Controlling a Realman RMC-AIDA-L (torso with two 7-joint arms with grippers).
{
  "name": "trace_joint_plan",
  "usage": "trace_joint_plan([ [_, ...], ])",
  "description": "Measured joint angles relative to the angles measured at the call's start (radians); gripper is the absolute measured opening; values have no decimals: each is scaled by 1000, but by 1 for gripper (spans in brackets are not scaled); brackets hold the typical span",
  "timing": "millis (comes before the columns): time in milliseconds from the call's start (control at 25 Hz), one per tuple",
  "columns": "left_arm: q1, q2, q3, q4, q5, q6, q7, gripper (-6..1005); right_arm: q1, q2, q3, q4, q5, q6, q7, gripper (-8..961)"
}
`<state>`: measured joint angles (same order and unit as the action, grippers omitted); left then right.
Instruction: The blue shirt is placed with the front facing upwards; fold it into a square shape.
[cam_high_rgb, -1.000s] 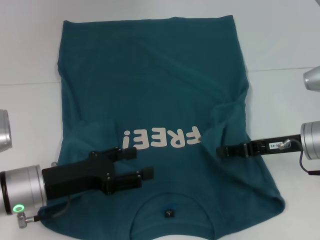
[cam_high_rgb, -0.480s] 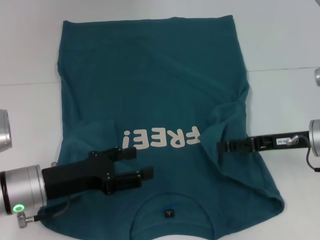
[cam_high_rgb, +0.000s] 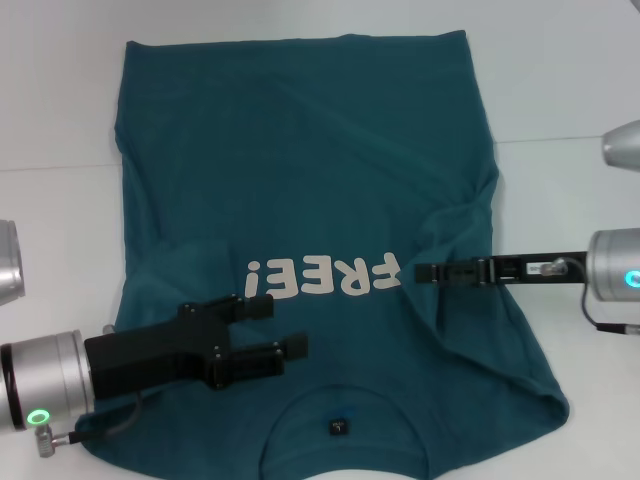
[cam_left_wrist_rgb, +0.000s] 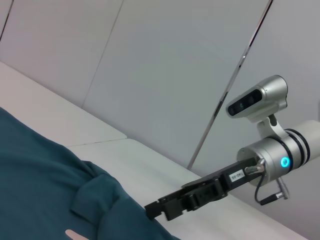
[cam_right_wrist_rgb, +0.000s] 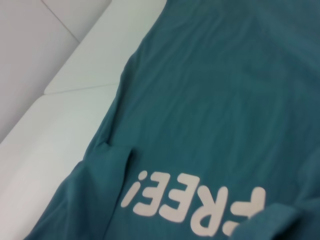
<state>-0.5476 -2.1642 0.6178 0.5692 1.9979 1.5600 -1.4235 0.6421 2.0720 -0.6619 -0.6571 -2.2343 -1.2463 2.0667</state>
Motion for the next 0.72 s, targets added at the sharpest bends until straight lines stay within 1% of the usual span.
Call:
trace_joint_plan([
  [80,0,0,0,0,0,0,0,828,11,8,-3,18,0,27,-2,929],
  [240,1,0,0,2,-1,0,0,826,41,11,-19,77,-2,59,-5,923],
  [360,3,1,-3,4,-1,0,0,824,57,14,-41,92,0,59,-7,923],
  [520,3,1,-4,4,-1,0,1,822,71,17,-50,100,50,1,-45,924],
  [640,3,1,-4,5,-1,-2,3,820,65,17,-50,101,111,-54,-82,922],
  [720,3,1,-4,5,-1,-6,5,819,58,15,-50,101,129,-66,-85,922],
])
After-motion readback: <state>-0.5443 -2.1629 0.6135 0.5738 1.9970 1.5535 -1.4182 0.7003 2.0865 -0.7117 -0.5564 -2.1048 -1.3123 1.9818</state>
